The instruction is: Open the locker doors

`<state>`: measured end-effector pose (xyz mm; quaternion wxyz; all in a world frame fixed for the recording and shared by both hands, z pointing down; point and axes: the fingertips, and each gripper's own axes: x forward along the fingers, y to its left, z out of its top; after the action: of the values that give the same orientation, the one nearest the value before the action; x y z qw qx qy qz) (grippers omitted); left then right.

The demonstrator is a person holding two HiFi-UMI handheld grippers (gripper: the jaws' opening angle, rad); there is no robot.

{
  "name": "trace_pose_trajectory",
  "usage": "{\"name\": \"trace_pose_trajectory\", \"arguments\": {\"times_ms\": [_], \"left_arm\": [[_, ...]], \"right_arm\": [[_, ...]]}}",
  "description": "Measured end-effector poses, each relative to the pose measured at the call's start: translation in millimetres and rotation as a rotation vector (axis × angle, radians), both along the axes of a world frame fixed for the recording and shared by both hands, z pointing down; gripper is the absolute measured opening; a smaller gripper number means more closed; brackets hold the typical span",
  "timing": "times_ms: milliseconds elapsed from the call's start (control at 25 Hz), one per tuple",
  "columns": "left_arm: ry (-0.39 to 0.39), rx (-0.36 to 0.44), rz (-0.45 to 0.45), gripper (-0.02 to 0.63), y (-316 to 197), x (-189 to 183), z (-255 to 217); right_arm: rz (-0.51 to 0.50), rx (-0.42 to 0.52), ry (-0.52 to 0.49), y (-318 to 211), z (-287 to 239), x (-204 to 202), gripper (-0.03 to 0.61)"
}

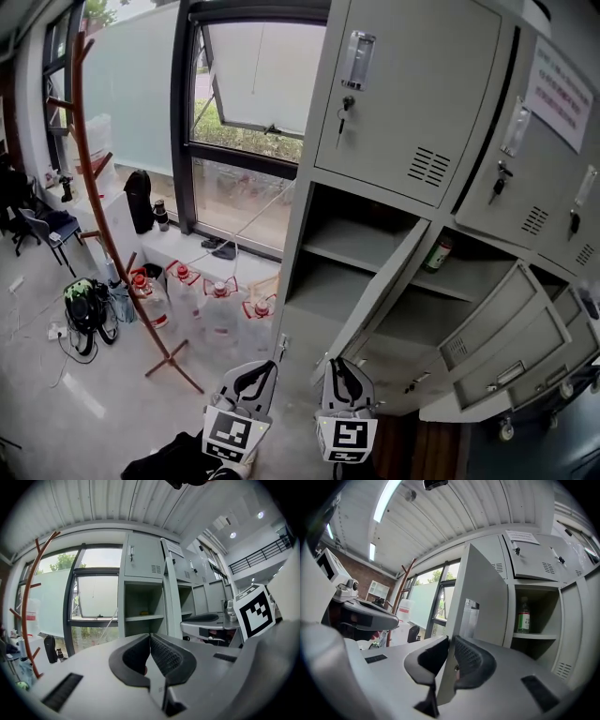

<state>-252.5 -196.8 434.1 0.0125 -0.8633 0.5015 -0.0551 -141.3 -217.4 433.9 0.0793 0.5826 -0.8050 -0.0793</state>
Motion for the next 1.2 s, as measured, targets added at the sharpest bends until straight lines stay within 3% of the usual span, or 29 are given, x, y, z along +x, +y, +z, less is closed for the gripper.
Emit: {"name": "trace_pose_trajectory", "arguments": {"times_ms": [1200], "left_arm": [[0.006, 0.017, 0.148, 0.025, 37, 93, -5]], "right_arm": [[0.251, -0.014, -0.006, 51, 1, 129, 0.042]]}}
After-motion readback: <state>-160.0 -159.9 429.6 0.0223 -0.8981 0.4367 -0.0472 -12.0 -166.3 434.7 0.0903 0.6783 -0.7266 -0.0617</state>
